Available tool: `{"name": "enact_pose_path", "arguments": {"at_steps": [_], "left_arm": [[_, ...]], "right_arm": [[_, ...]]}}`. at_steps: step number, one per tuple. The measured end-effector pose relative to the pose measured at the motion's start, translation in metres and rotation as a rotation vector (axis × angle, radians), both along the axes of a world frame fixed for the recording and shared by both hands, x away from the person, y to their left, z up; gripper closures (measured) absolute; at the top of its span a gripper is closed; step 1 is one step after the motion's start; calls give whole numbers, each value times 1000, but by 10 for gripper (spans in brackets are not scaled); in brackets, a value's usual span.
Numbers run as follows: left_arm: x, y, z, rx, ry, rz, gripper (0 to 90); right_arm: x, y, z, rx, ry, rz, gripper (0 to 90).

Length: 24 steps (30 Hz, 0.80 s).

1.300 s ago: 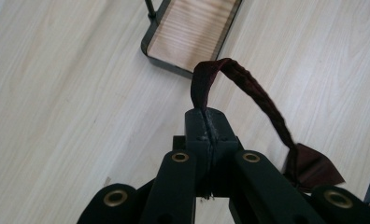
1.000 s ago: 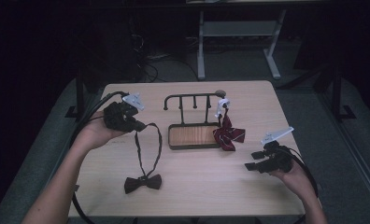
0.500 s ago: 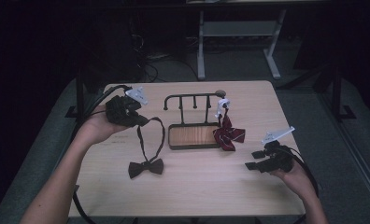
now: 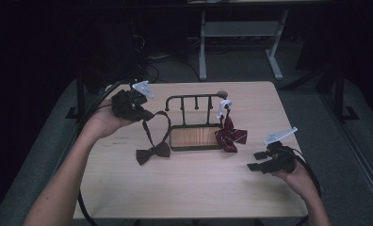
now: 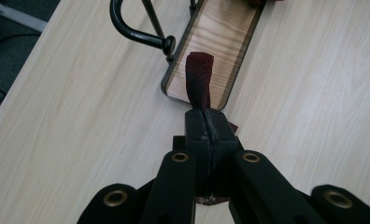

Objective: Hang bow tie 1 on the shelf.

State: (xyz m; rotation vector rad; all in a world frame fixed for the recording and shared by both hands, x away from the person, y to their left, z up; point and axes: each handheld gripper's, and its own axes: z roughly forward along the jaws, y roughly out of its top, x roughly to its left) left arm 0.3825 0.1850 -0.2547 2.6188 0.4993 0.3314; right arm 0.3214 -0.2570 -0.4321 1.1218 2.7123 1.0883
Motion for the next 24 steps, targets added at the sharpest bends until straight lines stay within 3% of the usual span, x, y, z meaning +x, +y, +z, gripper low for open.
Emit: {"name": "enact_pose_path", "arguments": {"at_steps": [24], "left_arm": [[19, -16, 17, 32, -16, 14, 896]], "right_arm": [[-1, -4, 3, 6, -11, -2, 394]]}}
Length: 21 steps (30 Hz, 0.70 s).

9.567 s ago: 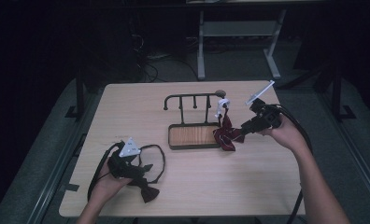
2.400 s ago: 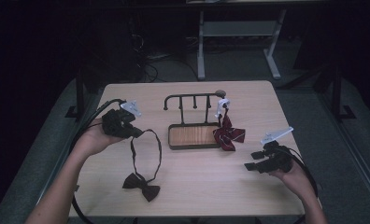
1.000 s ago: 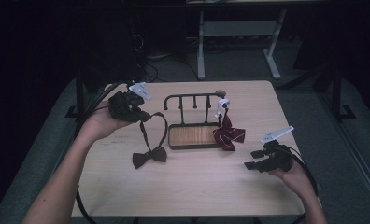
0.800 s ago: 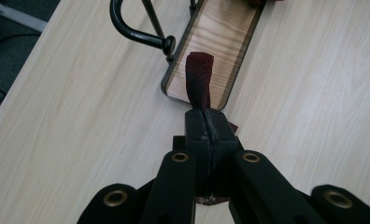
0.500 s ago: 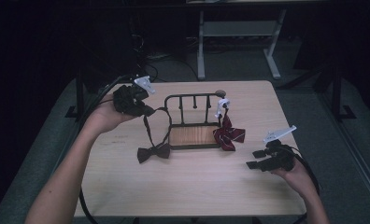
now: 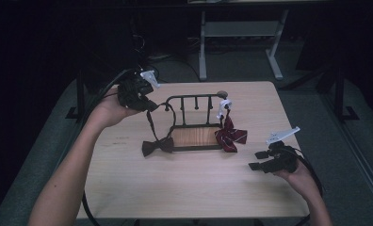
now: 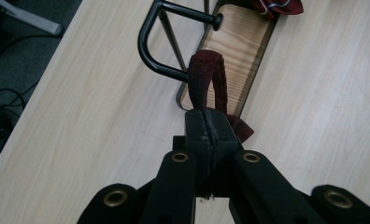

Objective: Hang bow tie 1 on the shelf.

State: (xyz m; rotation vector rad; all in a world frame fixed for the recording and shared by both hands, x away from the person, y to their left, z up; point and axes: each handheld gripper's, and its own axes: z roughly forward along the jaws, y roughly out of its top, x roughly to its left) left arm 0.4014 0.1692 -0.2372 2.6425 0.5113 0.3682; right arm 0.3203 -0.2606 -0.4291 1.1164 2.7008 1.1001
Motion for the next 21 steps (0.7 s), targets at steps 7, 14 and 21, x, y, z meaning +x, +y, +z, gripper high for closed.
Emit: {"name": "enact_pose_path", "arguments": {"at_steps": [7, 14, 21], "left_arm": [[8, -3, 4, -4, 7, 21, 895], [17, -5, 7, 1, 6, 43, 895], [29, -2, 5, -2, 14, 82, 895]], "right_arm": [[-1, -1, 1, -1, -8, 4, 394], [-1, -4, 3, 4, -15, -2, 396], [-2, -4, 3, 4, -16, 0, 397]]}}
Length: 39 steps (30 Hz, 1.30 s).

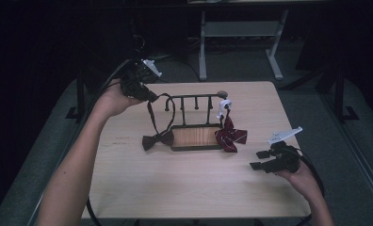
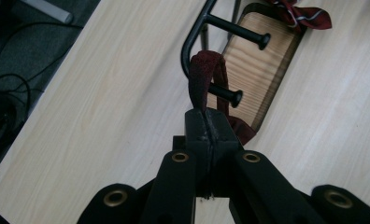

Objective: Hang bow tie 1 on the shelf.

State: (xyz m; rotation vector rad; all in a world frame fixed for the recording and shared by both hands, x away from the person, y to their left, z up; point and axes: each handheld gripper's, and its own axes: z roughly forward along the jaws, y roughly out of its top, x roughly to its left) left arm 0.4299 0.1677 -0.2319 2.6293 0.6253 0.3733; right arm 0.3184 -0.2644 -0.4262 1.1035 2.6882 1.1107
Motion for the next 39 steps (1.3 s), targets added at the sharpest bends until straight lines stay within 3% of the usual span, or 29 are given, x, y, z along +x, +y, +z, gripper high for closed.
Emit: {"name": "enact_pose_path", "arguments": {"at_steps": [26, 39], "left_arm": [[11, 4, -10, 107, -7, 85, 848], [-1, 17, -15, 48, 13, 63, 784]], "right_arm": [[-6, 1, 6, 2, -19, -9, 397], [-6, -6, 7, 6, -21, -22, 390]]}}
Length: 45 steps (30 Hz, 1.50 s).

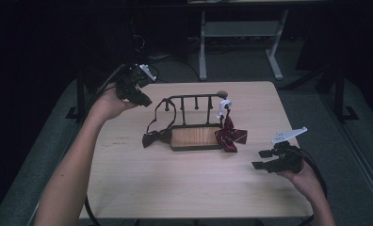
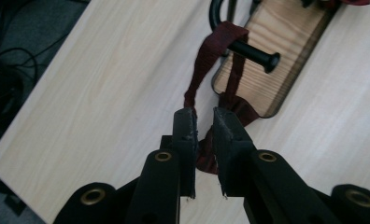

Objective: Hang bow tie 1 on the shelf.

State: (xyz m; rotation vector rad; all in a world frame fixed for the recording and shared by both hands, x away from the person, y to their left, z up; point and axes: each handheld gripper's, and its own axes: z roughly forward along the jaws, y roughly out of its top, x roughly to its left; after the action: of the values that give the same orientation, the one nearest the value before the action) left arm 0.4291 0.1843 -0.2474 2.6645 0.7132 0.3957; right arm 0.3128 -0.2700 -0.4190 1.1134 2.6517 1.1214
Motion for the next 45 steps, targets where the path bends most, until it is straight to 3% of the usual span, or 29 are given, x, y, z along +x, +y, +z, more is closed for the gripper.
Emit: {"name": "enact_pose_path", "arguments": {"at_steps": [4, 8, 26, 45], "left_arm": [[-7, 4, 0, -46, 0, -8, 760], [-16, 8, 1, -62, -8, -30, 735], [-43, 10, -2, -97, -31, -70, 607], [-63, 19, -27, -90, -28, -77, 505]], "right_arm": [[0, -3, 2, 5, -6, -13, 379], [1, -3, 1, 6, -2, -17, 370], [1, -9, 1, 11, 2, -45, 345], [2, -11, -1, 8, 7, -51, 343]]}}
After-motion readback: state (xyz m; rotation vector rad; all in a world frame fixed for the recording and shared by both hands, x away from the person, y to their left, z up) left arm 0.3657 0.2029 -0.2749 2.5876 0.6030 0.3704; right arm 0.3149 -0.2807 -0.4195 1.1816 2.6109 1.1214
